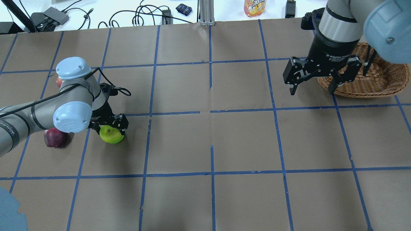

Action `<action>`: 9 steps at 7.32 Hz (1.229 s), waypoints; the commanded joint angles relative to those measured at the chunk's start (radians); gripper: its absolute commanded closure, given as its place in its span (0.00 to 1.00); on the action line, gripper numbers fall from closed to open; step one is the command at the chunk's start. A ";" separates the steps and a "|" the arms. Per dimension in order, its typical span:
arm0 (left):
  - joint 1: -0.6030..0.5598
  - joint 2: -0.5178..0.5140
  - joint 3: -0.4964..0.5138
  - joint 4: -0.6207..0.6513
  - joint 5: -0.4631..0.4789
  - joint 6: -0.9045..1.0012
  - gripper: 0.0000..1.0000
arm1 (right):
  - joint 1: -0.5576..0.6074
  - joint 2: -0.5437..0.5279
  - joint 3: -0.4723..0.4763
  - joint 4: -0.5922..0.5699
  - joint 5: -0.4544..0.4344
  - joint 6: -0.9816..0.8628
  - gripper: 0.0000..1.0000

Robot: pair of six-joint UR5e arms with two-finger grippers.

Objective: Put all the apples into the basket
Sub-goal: 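Carry the green apple toward the table center and release it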

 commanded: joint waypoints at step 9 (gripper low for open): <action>-0.561 -0.284 0.454 0.003 -0.206 -0.975 0.53 | 0.000 -0.001 0.021 -0.002 -0.002 0.006 0.00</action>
